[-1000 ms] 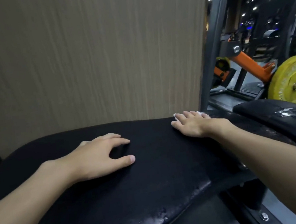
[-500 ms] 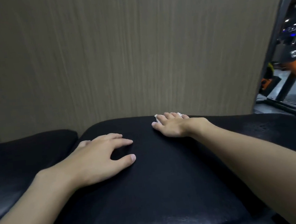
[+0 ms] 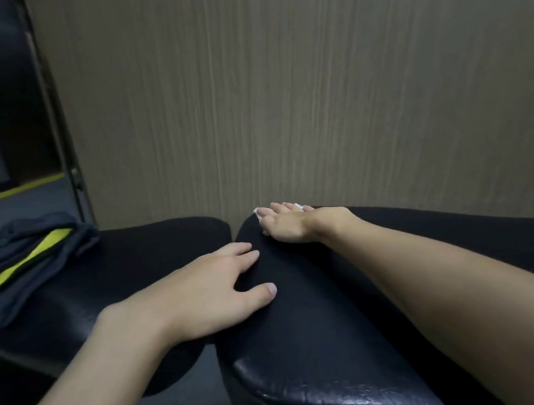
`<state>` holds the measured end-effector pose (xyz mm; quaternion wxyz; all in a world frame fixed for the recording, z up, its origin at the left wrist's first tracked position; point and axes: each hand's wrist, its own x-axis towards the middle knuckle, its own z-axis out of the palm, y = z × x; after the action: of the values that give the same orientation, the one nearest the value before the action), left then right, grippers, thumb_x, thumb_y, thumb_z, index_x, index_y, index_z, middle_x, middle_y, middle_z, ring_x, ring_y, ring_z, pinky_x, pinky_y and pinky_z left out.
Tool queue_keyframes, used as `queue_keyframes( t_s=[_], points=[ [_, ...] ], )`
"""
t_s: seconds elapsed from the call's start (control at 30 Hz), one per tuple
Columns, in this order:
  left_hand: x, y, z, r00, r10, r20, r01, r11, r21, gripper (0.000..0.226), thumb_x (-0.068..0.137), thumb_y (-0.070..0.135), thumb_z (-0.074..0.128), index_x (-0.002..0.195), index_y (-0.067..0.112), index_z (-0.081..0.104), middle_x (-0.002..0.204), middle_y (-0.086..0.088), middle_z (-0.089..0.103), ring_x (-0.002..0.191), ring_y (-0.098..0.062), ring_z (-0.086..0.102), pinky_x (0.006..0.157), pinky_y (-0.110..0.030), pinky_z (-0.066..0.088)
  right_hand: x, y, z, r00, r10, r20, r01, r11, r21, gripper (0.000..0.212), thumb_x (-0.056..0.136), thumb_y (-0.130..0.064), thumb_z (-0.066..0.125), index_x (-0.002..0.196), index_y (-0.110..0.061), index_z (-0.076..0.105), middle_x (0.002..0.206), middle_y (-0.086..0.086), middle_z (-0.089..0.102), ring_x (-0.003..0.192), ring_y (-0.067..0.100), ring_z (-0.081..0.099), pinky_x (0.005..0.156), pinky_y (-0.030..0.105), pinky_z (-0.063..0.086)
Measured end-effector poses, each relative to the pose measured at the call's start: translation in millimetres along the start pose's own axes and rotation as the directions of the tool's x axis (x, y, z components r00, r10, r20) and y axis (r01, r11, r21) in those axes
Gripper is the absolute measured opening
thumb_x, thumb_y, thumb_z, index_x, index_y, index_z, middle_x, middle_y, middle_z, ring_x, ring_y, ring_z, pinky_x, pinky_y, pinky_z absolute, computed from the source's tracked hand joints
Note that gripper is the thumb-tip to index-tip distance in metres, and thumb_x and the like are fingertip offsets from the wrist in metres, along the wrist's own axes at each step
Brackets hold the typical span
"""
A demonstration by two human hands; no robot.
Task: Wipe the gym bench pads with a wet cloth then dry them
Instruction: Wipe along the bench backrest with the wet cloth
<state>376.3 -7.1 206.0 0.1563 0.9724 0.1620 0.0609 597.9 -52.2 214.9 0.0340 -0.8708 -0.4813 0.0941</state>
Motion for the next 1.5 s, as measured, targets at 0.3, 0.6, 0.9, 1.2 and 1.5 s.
queue_keyframes(
  t_s=[0.3, 0.6, 0.9, 1.2, 1.5],
  points=[
    [-13, -5, -1, 0.995, 0.070, -0.071, -0.075, 0.995, -0.068, 0.066, 0.088, 0.064, 0.052, 0.141, 0.025, 0.051, 0.125, 0.027, 0.033, 0.111, 0.007, 0.044, 0.098, -0.018, 0.037, -32, -38, -1, 0.972, -0.203, 0.117, 0.201, 0.979, 0.034, 0.048, 0.099, -0.040, 0.028, 0.146, -0.040, 0.033, 0.157, 0.000, 0.025, 0.150, 0.019, 0.009, 0.119, 0.041, 0.005],
    [-23, 9, -2, 0.995, 0.057, -0.080, -0.056, 0.998, 0.014, 0.068, 0.089, 0.064, 0.050, 0.145, 0.026, 0.046, 0.139, 0.020, 0.037, 0.127, -0.001, 0.041, 0.110, -0.027, 0.034, -51, -34, 13, 0.973, -0.230, -0.015, 0.227, 0.970, -0.091, 0.051, 0.105, -0.042, 0.015, 0.155, -0.034, 0.022, 0.155, 0.002, 0.029, 0.150, 0.023, 0.013, 0.121, 0.045, 0.008],
    [-7, 79, 5, 0.995, 0.024, 0.094, -0.037, 0.990, 0.137, 0.072, 0.085, 0.077, 0.038, 0.148, 0.043, 0.034, 0.153, 0.016, 0.028, 0.140, -0.009, 0.030, 0.115, -0.042, 0.024, -105, 53, 6, 0.990, -0.130, -0.054, 0.128, 0.991, -0.048, 0.050, 0.103, -0.039, 0.018, 0.152, -0.036, 0.023, 0.145, -0.002, 0.036, 0.147, 0.019, 0.016, 0.121, 0.042, 0.009],
    [27, 169, 36, 0.981, 0.055, 0.187, -0.093, 0.975, 0.201, 0.069, 0.086, 0.078, 0.033, 0.149, 0.052, 0.023, 0.161, 0.007, 0.018, 0.149, -0.020, 0.015, 0.115, -0.057, 0.020, -166, 150, -3, 0.998, 0.043, -0.056, -0.046, 0.997, -0.054, 0.052, 0.104, -0.043, 0.013, 0.156, -0.039, 0.011, 0.163, -0.003, 0.016, 0.152, 0.016, 0.002, 0.122, 0.038, 0.000],
    [49, 242, 65, 0.969, 0.151, 0.193, -0.187, 0.966, 0.181, 0.065, 0.088, 0.075, 0.032, 0.149, 0.053, 0.025, 0.161, 0.010, 0.019, 0.148, -0.019, 0.019, 0.114, -0.056, 0.022, -215, 250, -7, 0.970, 0.238, -0.055, -0.238, 0.971, 0.004, 0.054, 0.102, -0.050, 0.013, 0.155, -0.045, 0.005, 0.166, -0.007, -0.001, 0.152, 0.014, -0.007, 0.122, 0.042, -0.003]
  ],
)
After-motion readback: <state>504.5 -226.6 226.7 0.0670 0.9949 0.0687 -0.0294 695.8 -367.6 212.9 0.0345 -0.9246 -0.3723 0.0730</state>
